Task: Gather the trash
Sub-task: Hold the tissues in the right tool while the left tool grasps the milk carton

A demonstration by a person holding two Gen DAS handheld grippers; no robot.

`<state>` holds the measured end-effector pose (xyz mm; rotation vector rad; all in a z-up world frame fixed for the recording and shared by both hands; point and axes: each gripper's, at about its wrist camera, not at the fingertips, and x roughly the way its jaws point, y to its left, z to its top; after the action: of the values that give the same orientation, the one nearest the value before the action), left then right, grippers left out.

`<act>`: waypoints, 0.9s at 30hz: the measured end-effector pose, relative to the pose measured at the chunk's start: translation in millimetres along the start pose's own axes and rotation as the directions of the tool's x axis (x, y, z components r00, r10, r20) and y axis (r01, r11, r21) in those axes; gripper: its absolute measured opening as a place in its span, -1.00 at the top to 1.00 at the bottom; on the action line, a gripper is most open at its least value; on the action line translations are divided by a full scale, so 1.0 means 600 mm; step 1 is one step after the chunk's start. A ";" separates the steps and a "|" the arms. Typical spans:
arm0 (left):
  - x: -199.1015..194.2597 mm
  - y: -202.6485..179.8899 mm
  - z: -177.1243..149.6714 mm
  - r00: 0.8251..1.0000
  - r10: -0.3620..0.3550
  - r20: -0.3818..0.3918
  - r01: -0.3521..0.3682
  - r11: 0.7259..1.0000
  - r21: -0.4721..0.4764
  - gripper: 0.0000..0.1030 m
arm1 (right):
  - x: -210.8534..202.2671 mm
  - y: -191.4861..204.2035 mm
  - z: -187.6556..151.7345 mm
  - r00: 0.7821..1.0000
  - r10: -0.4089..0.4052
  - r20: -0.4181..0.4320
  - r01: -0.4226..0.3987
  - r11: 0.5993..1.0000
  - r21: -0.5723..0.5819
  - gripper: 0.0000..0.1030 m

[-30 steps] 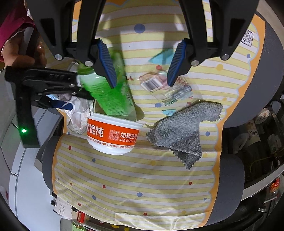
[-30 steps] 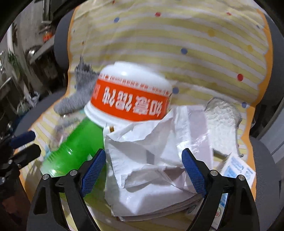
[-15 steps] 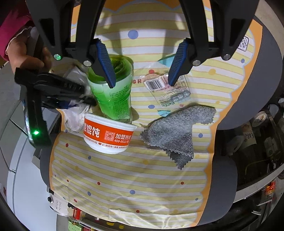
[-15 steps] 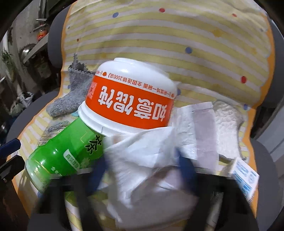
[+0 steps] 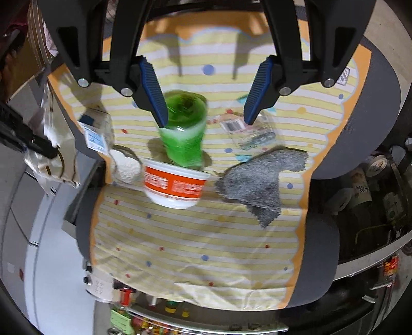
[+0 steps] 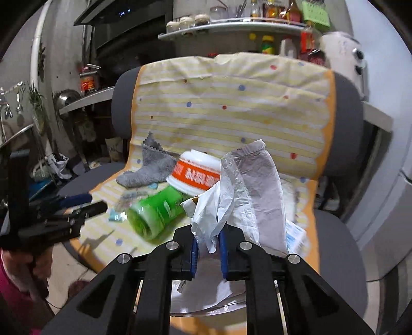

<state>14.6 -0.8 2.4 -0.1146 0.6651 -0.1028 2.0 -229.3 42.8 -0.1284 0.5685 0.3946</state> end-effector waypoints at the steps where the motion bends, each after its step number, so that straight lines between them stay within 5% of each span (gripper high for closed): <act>1: -0.004 -0.009 -0.005 1.000 -0.008 -0.001 0.008 1.000 0.011 -0.16 | -0.011 0.001 -0.019 0.999 -0.033 -0.004 0.033 0.999 -0.016 0.67; 8: 0.001 -0.096 -0.051 0.993 -0.096 -0.062 0.103 0.988 0.116 -0.19 | -0.064 -0.035 -0.121 0.988 -0.152 -0.018 0.153 0.987 0.057 0.73; 16: 0.066 -0.235 -0.056 0.983 -0.169 -0.073 0.181 0.958 0.223 -0.87 | -0.119 -0.096 -0.140 0.971 -0.237 0.014 0.232 0.960 0.156 0.73; 27: 0.192 -0.362 -0.036 0.979 -0.153 -0.134 0.187 0.937 0.294 -0.87 | -0.158 -0.183 -0.166 0.965 -0.259 0.037 0.239 0.928 0.285 0.73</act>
<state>78.4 -232.0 -54.4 0.1330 0.7402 -0.3800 -77.0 -383.7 12.8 0.0847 0.5212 0.0684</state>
